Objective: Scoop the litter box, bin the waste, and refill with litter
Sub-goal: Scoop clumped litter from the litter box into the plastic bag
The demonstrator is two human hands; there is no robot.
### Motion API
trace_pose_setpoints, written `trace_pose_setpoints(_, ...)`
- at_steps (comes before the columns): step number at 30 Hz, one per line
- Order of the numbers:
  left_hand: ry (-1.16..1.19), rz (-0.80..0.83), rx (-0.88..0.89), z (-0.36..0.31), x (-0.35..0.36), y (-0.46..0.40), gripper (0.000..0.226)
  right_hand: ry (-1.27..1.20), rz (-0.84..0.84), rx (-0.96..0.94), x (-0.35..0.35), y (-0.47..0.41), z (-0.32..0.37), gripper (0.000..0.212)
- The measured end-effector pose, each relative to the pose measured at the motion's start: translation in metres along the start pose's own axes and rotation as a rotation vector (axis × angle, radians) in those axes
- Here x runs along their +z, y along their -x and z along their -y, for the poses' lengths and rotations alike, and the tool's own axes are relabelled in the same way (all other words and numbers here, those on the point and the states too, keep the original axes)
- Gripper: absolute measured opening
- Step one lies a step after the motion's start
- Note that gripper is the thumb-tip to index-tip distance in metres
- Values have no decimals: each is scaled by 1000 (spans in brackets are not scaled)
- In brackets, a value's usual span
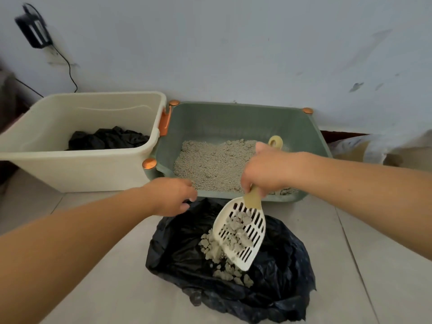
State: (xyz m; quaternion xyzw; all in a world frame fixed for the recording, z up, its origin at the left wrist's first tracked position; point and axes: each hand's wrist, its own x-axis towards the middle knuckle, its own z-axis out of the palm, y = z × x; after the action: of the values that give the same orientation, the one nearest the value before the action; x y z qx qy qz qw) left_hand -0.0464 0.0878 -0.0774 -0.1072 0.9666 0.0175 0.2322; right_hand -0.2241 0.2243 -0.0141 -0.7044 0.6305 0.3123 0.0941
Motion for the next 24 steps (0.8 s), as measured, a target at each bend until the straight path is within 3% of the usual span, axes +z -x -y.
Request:
trace_pose_setpoints(2, -12, 75, -14, -7, 2, -1, 31, 134, -41, 19, -5, 0, 5, 3)
trace_pose_setpoints(7, -12, 169, -4, -17, 6, -4, 36, 277, -38, 85, -12, 2, 9, 21)
trace_pose_setpoints(10, -11, 168, 3, -17, 7, -5, 35, 322, 2, 103, -13, 4, 9, 17)
trace_pose_setpoints(17, -36, 83, 25, -11, 3, -9, 30, 285, 128, 145, -30, 17, 6, 3)
trace_pose_setpoints(22, -5, -24, 53, -6, -7, -21, 28, 71, 150, 359, -59, 42, -23, 23)
trace_pose_setpoints(24, -1, -48, 56, -6, -10, -25, 29, 67, 162, 481, -61, 43, -38, 20)
